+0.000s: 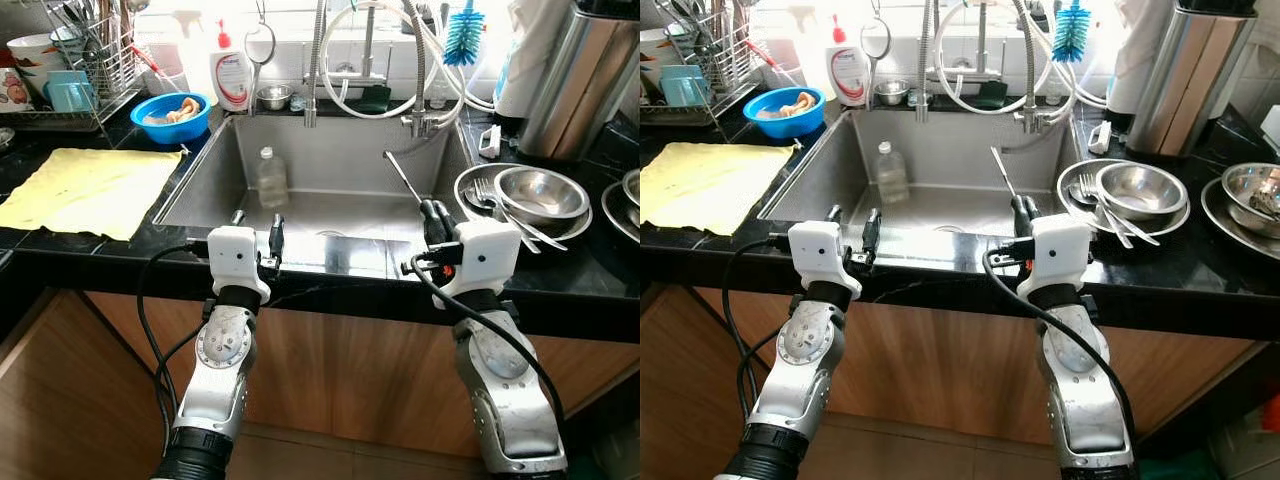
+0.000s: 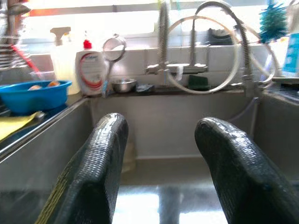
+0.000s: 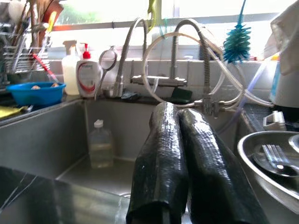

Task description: Kitchen organization

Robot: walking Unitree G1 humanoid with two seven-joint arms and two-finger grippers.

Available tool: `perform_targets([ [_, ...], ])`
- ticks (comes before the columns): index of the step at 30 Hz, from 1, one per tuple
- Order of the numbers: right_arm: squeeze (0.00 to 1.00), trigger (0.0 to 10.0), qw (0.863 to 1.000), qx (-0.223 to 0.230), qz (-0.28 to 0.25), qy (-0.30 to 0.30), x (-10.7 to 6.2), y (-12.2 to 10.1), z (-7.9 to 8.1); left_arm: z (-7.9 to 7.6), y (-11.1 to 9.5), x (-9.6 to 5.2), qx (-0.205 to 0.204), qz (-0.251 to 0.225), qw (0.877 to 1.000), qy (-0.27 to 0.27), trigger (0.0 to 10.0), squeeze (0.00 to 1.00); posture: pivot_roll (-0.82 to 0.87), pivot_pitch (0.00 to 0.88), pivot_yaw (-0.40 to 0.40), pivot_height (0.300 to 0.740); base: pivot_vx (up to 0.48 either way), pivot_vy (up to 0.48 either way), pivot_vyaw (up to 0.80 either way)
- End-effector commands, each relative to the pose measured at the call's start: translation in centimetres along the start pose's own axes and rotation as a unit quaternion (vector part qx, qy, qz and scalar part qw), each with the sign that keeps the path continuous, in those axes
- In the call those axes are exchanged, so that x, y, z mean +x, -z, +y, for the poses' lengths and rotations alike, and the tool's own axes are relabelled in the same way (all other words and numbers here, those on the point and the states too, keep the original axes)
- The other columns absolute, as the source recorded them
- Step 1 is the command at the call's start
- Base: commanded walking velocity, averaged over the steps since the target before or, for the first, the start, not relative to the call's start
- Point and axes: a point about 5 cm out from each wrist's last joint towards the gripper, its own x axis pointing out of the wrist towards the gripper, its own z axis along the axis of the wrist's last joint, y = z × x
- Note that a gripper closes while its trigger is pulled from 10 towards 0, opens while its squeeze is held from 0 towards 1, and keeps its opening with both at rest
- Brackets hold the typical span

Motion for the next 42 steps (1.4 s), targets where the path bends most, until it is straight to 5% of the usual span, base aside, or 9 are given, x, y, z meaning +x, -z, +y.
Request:
perform_targets([
  [1,0.0,10.0,1.0,0.008,-0.003,-0.004,0.2,-0.2,0.2,0.0,-0.6,0.3,0.001,-0.013,1.0,0.003,10.0,0.0,-0.2,0.0,0.063,0.74,0.0,0.0,-0.78],
  [42,0.0,10.0,0.998,0.011,-0.005,-0.066,0.2,-0.7,2.2,0.0,-1.1,0.8,0.003,-0.017,1.0,0.0,10.0,0.0,-0.19,0.0,0.06,0.74,0.229,0.0,0.0],
])
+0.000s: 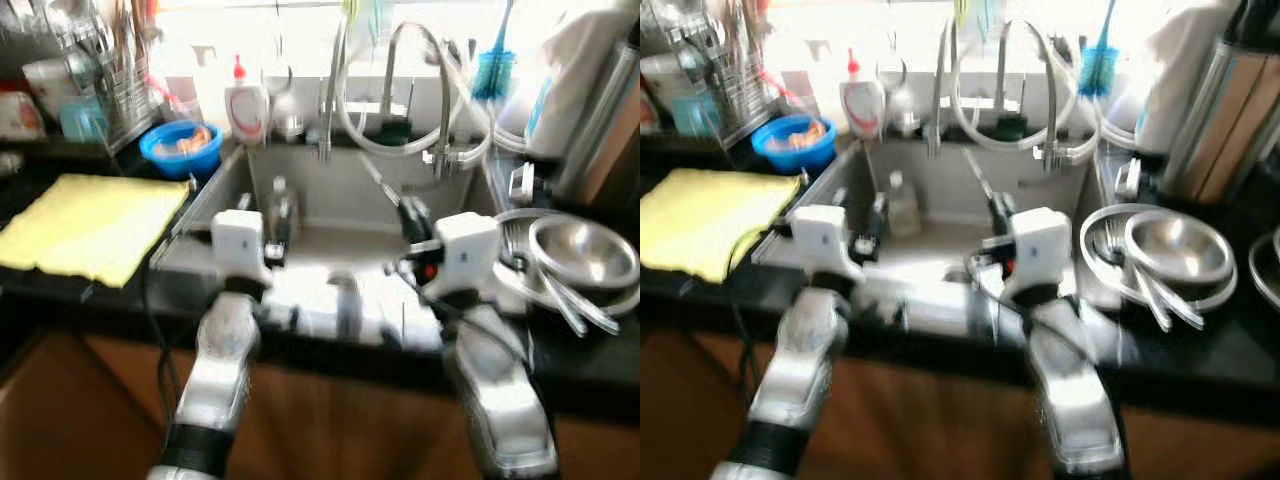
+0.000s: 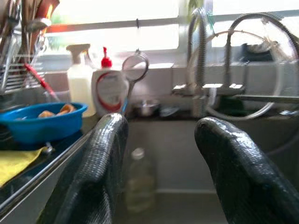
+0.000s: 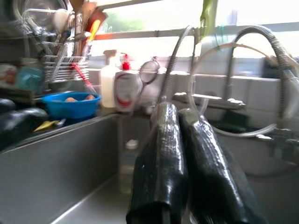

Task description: Kitchen organization

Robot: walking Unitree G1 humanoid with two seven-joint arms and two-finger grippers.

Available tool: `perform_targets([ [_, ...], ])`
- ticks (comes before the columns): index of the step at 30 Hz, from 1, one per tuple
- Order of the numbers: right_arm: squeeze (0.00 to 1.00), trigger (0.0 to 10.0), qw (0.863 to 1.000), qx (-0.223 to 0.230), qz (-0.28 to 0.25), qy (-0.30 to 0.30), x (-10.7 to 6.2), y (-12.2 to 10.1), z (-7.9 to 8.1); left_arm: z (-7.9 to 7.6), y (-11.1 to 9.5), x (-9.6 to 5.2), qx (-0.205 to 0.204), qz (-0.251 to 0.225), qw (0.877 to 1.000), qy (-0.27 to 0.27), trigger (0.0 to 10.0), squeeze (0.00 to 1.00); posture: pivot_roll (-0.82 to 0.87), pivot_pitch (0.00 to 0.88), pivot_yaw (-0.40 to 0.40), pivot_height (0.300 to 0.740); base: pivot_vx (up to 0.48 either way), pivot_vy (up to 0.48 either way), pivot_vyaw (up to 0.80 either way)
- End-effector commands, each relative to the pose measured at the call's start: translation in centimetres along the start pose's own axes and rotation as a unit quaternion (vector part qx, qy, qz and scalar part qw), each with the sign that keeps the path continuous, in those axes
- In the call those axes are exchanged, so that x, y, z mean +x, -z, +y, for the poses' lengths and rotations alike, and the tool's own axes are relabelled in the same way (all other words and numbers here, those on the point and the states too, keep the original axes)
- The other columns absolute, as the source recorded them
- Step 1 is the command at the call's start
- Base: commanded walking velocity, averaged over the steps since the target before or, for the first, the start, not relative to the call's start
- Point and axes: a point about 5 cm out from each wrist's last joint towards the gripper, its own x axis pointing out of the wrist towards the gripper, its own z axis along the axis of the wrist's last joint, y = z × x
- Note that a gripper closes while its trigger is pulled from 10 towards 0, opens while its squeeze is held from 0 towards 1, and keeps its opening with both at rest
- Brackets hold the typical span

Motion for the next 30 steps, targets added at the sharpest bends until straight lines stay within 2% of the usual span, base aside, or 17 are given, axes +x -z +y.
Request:
perform_targets([
  [1,0.0,10.0,1.0,-0.004,0.002,0.011,-0.2,-0.1,-0.6,-0.6,-0.2,0.1,-0.006,-0.003,1.0,0.007,10.0,0.0,-0.19,0.0,0.06,0.74,0.0,0.0,0.0],
  [6,0.0,10.0,0.997,-0.01,0.061,0.039,-0.3,1.0,-1.1,-0.8,-0.1,0.1,-0.008,0.0,1.0,0.008,10.0,0.0,-0.19,0.0,0.056,0.74,0.0,0.0,0.0],
  [16,0.0,10.0,0.994,0.025,0.094,0.044,-0.1,1.4,-1.0,-0.7,0.1,0.0,-0.008,0.007,1.0,0.012,10.0,0.0,-0.19,0.0,0.061,0.74,0.0,0.0,0.0],
  [17,0.07,10.0,0.994,0.027,0.103,0.038,-0.1,1.5,-1.0,-0.7,0.1,0.1,-0.007,0.007,1.0,0.012,10.0,0.0,-0.19,0.0,0.063,0.74,0.0,0.0,0.0],
  [18,0.65,10.0,0.993,0.025,0.111,0.037,-0.2,1.7,-1.0,-0.6,0.1,0.0,-0.007,0.007,1.0,0.013,10.0,0.0,-0.19,0.0,0.066,0.74,0.0,0.0,0.0],
  [19,0.65,10.0,0.992,0.025,0.115,0.039,-0.2,1.7,-1.0,-0.6,0.1,0.0,-0.007,0.007,1.0,0.013,10.0,0.0,-0.19,0.0,0.066,0.74,0.0,0.0,0.0],
  [20,0.88,10.0,0.992,0.026,0.118,0.041,-0.2,1.8,-1.0,-0.6,0.1,0.0,-0.007,0.008,1.0,0.013,10.0,0.0,-0.19,0.0,0.066,0.74,0.0,0.0,0.0],
  [21,1.0,10.0,0.99,0.028,0.13,0.044,-0.3,2.1,-1.0,-0.6,0.2,0.0,-0.007,0.009,1.0,0.015,10.0,0.0,-0.19,0.0,0.072,0.74,0.0,0.0,0.0],
  [26,1.0,10.0,0.989,0.03,0.139,0.041,-0.4,2.4,-0.8,-0.7,0.2,0.0,-0.007,0.01,1.0,0.021,10.0,0.0,-0.19,0.0,0.075,0.74,0.0,0.0,0.0],
  [27,0.97,10.0,0.99,0.03,0.135,0.04,-0.3,2.2,-0.7,-0.7,0.1,0.0,-0.008,0.009,1.0,0.021,10.0,0.0,-0.2,0.0,0.076,0.74,0.0,0.0,0.0],
  [28,0.46,10.0,0.99,0.03,0.132,0.039,-0.3,2.2,-0.7,-0.7,0.1,0.0,-0.008,0.009,1.0,0.021,10.0,0.0,-0.2,0.0,0.076,0.74,0.0,0.0,0.0],
  [29,0.2,10.0,0.99,0.03,0.13,0.038,-0.2,2.1,-0.7,-0.7,0.1,0.0,-0.008,0.009,1.0,0.022,10.0,0.0,-0.2,0.0,0.077,0.74,0.0,0.0,0.0],
  [30,0.2,10.0,0.99,0.029,0.129,0.038,-0.2,2.0,-0.7,-0.8,0.2,0.0,-0.008,0.009,1.0,0.022,10.0,0.0,-0.2,0.0,0.077,0.74,0.0,0.0,0.0],
])
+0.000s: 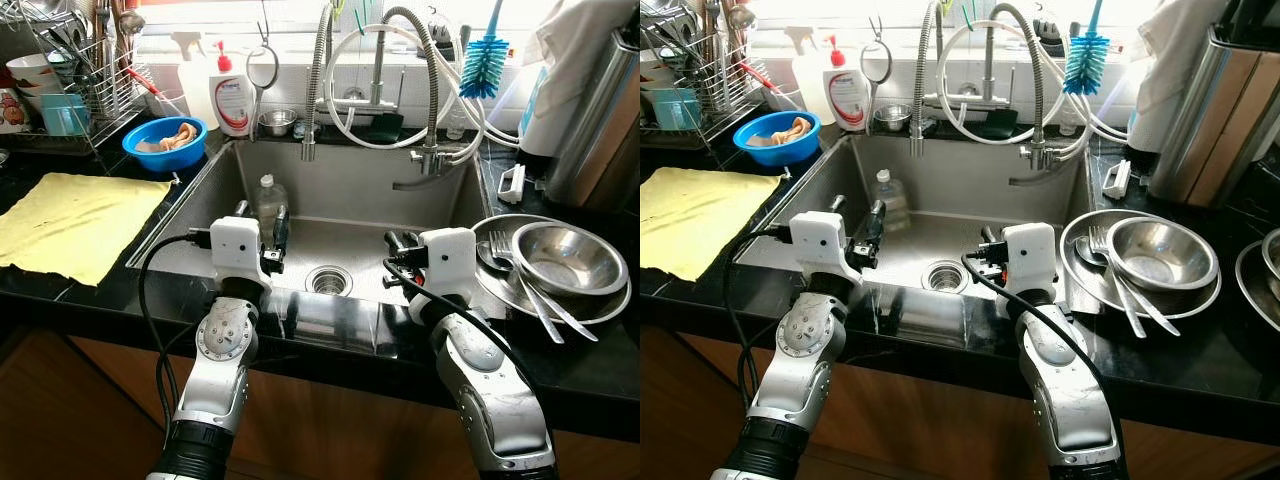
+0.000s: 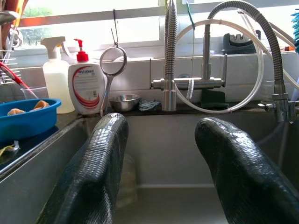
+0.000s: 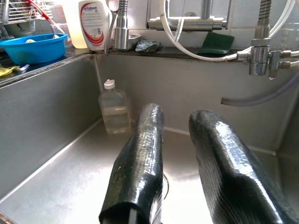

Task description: Kitchen organization

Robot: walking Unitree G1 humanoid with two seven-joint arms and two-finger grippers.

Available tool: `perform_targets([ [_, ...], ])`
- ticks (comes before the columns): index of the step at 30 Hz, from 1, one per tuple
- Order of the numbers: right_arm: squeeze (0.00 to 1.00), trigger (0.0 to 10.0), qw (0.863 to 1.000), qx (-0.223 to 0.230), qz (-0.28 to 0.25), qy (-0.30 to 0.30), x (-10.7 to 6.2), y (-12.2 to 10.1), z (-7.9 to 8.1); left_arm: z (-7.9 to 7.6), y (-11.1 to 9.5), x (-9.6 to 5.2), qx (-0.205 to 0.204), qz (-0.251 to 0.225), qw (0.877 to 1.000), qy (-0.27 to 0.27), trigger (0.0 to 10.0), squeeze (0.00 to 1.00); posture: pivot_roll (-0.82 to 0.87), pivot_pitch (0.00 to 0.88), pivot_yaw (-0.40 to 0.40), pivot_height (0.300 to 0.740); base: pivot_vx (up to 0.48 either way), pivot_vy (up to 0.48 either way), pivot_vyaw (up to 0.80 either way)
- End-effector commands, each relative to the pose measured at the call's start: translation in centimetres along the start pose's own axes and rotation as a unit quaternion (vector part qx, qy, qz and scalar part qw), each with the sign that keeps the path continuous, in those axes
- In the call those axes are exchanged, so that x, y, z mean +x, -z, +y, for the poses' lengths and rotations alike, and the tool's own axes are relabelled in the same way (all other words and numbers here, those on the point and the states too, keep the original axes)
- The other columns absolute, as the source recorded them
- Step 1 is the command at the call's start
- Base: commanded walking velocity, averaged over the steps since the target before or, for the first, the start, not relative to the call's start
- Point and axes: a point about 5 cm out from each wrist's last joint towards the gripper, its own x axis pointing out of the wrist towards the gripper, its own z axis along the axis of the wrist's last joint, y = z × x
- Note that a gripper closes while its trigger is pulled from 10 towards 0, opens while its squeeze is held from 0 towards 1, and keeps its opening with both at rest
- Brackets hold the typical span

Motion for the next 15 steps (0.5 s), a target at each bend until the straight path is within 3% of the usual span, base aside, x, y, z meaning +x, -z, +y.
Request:
perform_targets([
  [1,0.0,10.0,1.0,0.003,-0.026,-0.005,0.1,-1.0,0.3,0.2,0.1,0.0,-0.001,0.006,1.0,0.0,10.0,0.0,-0.2,0.0,0.077,0.74,0.0,0.0,0.0],
  [4,0.0,10.0,0.998,0.007,-0.068,0.008,0.0,-1.8,0.0,0.2,0.3,-0.1,-0.002,0.008,1.0,0.0,10.0,0.0,-0.2,0.0,0.078,0.74,0.0,0.0,0.0],
  [11,0.0,10.0,0.99,-0.062,-0.123,0.033,-1.0,-2.1,-1.3,1.2,0.6,-0.7,0.004,0.015,1.0,-0.023,10.0,0.0,-0.19,0.0,0.075,0.74,0.0,0.0,0.0],
  [15,0.0,10.0,0.987,-0.053,-0.144,0.048,-1.4,-2.5,-1.5,1.3,0.5,-0.6,0.0,0.014,1.0,-0.026,10.0,0.0,-0.19,0.0,0.076,0.74,0.0,0.189,0.0],
])
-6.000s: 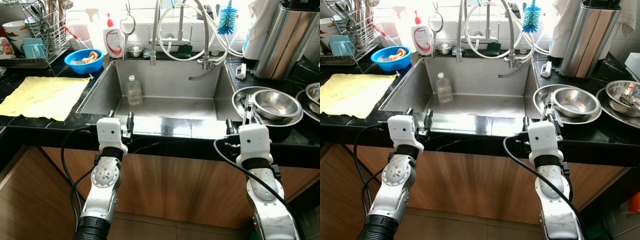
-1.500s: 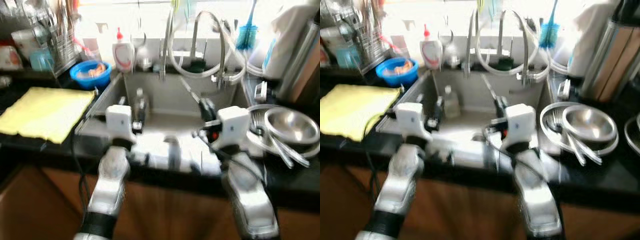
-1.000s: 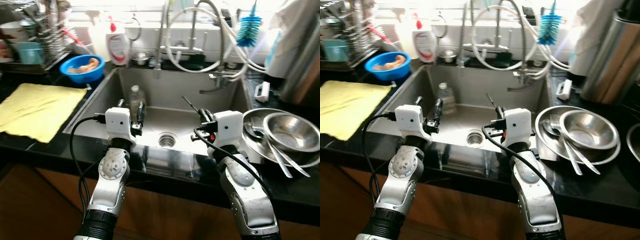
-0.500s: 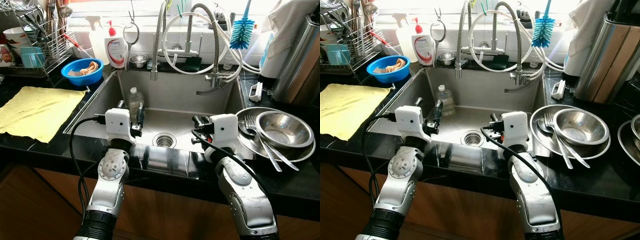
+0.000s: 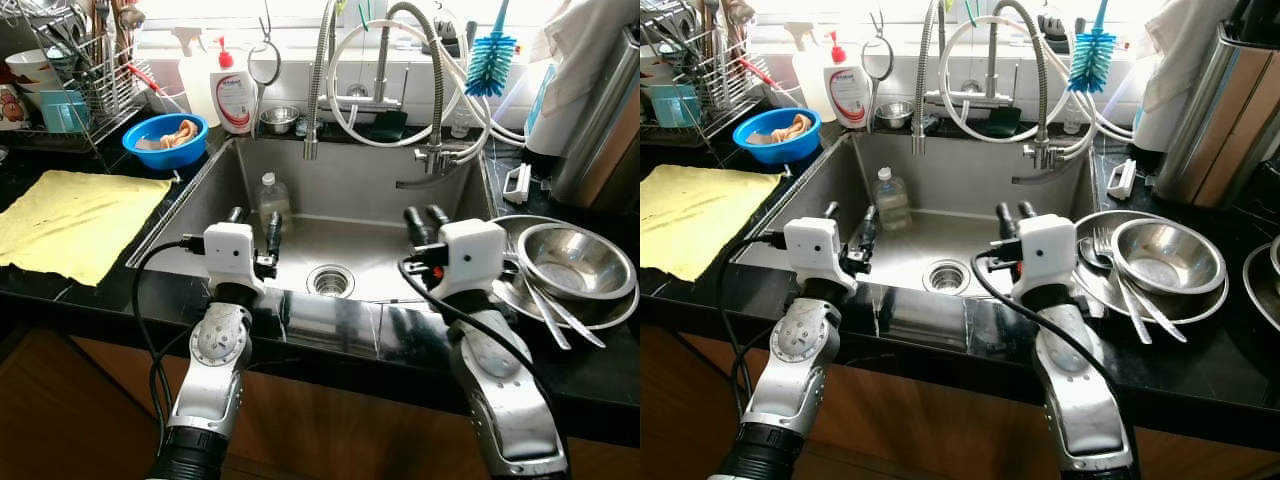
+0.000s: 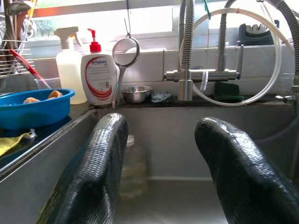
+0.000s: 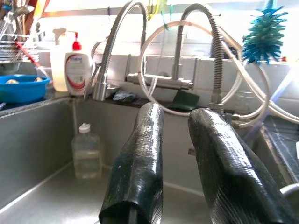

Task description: Kitchen organization

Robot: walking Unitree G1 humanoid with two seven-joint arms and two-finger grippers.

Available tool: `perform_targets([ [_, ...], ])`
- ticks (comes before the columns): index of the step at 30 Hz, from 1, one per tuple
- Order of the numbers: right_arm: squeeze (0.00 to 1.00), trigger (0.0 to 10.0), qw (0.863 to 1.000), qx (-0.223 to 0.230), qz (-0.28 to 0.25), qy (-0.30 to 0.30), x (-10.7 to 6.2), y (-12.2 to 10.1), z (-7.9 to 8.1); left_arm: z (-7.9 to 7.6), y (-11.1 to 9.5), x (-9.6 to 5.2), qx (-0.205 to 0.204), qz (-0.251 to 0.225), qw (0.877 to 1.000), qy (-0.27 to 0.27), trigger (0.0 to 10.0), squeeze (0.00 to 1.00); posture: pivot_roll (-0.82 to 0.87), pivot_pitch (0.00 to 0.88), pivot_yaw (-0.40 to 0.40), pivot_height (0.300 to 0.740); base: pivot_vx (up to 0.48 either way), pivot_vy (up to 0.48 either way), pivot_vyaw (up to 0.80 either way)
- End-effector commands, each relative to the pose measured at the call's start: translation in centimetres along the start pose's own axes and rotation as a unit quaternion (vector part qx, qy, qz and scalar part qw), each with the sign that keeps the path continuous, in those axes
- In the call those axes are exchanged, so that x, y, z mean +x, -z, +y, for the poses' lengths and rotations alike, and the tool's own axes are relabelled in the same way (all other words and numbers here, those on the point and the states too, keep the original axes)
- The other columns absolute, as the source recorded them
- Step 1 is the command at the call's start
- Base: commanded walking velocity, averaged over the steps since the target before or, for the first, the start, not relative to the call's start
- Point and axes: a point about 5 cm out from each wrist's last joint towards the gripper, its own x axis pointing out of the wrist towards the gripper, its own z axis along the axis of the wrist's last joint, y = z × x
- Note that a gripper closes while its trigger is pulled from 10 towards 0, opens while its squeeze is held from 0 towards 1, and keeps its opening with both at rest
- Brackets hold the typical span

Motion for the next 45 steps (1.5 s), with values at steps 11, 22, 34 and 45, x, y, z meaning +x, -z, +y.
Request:
perform_targets([
  [11,0.0,10.0,0.999,-0.011,-0.052,-0.01,-0.1,-1.5,0.7,0.0,-0.3,0.2,-0.01,-0.002,1.0,-0.003,10.0,0.0,-0.2,0.0,0.081,0.74,0.0,0.446,-0.36],
  [22,0.0,10.0,0.999,-0.003,-0.047,-0.003,-0.1,-1.3,0.6,-0.2,-0.5,0.3,-0.007,-0.006,1.0,0.001,10.0,0.0,-0.2,0.0,0.082,0.74,0.0,0.288,-0.11],
  [34,0.0,10.0,0.999,-0.012,-0.034,0.02,-0.5,-0.8,0.0,-0.3,-0.4,0.3,-0.007,-0.005,1.0,0.003,10.0,0.0,-0.21,0.0,0.081,0.74,0.0,0.0,-0.65],
  [45,0.0,10.0,0.986,0.02,0.005,0.163,-2.2,0.2,-4.3,-0.7,-0.3,0.5,-0.011,-0.005,1.0,0.007,10.0,0.0,-0.22,0.0,0.077,0.74,0.0,0.0,0.0],
])
